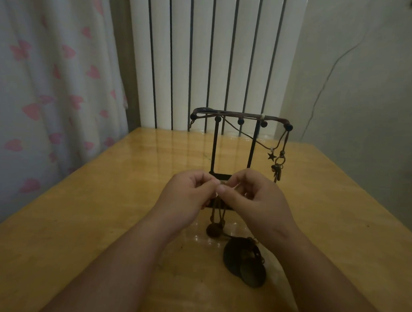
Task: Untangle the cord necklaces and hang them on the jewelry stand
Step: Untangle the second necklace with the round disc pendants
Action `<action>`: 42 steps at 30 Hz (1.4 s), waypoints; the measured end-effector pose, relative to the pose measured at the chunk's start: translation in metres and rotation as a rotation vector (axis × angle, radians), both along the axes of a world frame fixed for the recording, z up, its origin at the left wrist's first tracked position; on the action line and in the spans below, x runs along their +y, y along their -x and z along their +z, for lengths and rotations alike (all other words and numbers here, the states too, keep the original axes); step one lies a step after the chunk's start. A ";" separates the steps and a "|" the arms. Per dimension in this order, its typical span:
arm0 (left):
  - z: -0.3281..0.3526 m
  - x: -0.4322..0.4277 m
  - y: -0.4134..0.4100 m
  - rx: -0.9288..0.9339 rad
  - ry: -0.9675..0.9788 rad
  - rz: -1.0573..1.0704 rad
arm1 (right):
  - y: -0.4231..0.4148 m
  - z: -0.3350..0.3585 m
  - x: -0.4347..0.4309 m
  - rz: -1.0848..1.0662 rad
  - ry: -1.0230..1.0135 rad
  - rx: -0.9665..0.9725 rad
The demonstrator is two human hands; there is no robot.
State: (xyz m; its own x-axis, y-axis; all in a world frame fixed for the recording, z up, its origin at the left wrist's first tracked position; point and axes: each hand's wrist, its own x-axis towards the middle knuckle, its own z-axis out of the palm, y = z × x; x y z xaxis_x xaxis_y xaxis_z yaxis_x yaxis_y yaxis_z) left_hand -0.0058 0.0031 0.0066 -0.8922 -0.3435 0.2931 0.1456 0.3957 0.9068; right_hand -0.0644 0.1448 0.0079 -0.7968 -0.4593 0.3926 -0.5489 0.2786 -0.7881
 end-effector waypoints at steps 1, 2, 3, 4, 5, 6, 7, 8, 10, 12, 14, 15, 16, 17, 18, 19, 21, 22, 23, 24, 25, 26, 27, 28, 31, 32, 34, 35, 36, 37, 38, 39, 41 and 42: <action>0.000 0.001 -0.001 0.002 0.012 0.003 | 0.001 0.000 -0.001 -0.042 -0.054 0.044; 0.000 0.001 -0.001 0.005 0.014 0.005 | 0.001 0.000 -0.001 -0.067 -0.069 0.059; 0.000 0.001 -0.001 0.006 0.009 0.004 | 0.002 0.000 -0.001 -0.070 -0.054 0.047; 0.000 0.000 -0.001 0.008 -0.005 0.000 | 0.002 0.000 -0.001 -0.060 -0.017 0.006; 0.000 0.000 0.000 0.011 -0.024 -0.005 | 0.001 0.000 -0.001 -0.046 0.033 -0.049; 0.000 0.000 0.000 0.013 -0.039 -0.005 | 0.002 0.000 -0.001 -0.039 0.082 -0.099; 0.000 0.000 0.001 0.013 -0.043 0.003 | 0.001 0.000 -0.001 -0.039 0.125 -0.137; 0.000 0.000 0.001 0.009 -0.037 0.016 | 0.002 0.001 -0.001 -0.043 0.166 -0.166; 0.000 0.000 0.002 -0.005 -0.032 0.041 | 0.003 0.003 0.000 -0.047 0.253 -0.232; 0.000 0.000 0.002 -0.025 -0.039 0.056 | 0.002 0.006 0.000 -0.030 0.329 -0.312; 0.001 0.000 0.002 -0.043 -0.053 0.064 | 0.001 0.008 0.001 -0.022 0.357 -0.371; 0.001 0.000 0.003 -0.047 -0.059 0.062 | 0.001 0.008 0.001 -0.024 0.358 -0.386; 0.001 0.000 0.003 -0.049 -0.062 0.057 | 0.001 0.008 0.001 -0.023 0.357 -0.392; 0.001 0.000 0.002 -0.049 -0.064 0.053 | 0.000 0.008 0.002 -0.011 0.349 -0.393; 0.001 0.001 0.002 -0.048 -0.063 0.050 | 0.000 0.008 0.002 0.005 0.326 -0.377; 0.001 0.001 0.001 -0.046 -0.057 0.046 | 0.000 0.007 0.003 0.012 0.274 -0.330; 0.000 0.001 0.001 -0.044 -0.028 0.034 | 0.001 0.005 0.003 0.010 0.137 -0.186; 0.000 0.002 0.000 -0.047 -0.013 0.029 | 0.002 0.003 0.003 0.002 0.083 -0.126; 0.000 0.002 0.000 -0.049 -0.004 0.026 | 0.002 0.003 0.003 -0.011 0.047 -0.090; -0.001 0.001 0.000 -0.051 -0.001 0.026 | 0.002 0.003 0.002 -0.022 0.029 -0.074; -0.001 0.001 0.000 -0.054 -0.001 0.029 | 0.002 0.003 0.002 -0.034 0.021 -0.074; 0.000 0.001 0.000 -0.056 -0.002 0.035 | 0.002 0.003 0.002 -0.045 0.033 -0.088; 0.000 0.001 0.001 -0.057 -0.003 0.042 | 0.002 0.003 0.001 -0.058 0.066 -0.131; 0.000 0.001 0.001 -0.059 -0.002 0.048 | 0.002 0.004 0.001 -0.064 0.120 -0.191; -0.001 0.000 0.002 -0.088 0.006 0.056 | 0.002 0.011 0.001 -0.049 0.279 -0.402; -0.001 0.000 0.003 -0.100 0.008 0.057 | 0.002 0.011 0.001 -0.025 0.303 -0.430; -0.003 -0.001 0.003 -0.118 0.020 0.053 | 0.001 0.011 0.002 0.023 0.337 -0.465; -0.003 -0.001 0.002 -0.121 0.027 0.054 | -0.001 0.010 0.003 0.034 0.342 -0.476; -0.003 -0.001 0.003 -0.120 0.031 0.058 | 0.002 0.010 0.001 0.023 0.321 -0.470; -0.003 -0.001 0.003 -0.116 0.035 0.064 | 0.004 0.010 0.001 0.001 0.287 -0.460; -0.002 -0.001 0.003 -0.112 0.039 0.071 | 0.008 0.010 -0.001 -0.027 0.228 -0.452; -0.002 -0.001 0.003 -0.109 0.043 0.076 | 0.010 0.012 -0.003 -0.052 0.171 -0.447; -0.002 -0.001 0.003 -0.103 0.044 0.074 | 0.012 0.012 -0.004 -0.072 0.001 -0.315; -0.002 -0.001 0.003 -0.099 0.042 0.068 | 0.011 0.009 -0.004 -0.068 -0.092 -0.205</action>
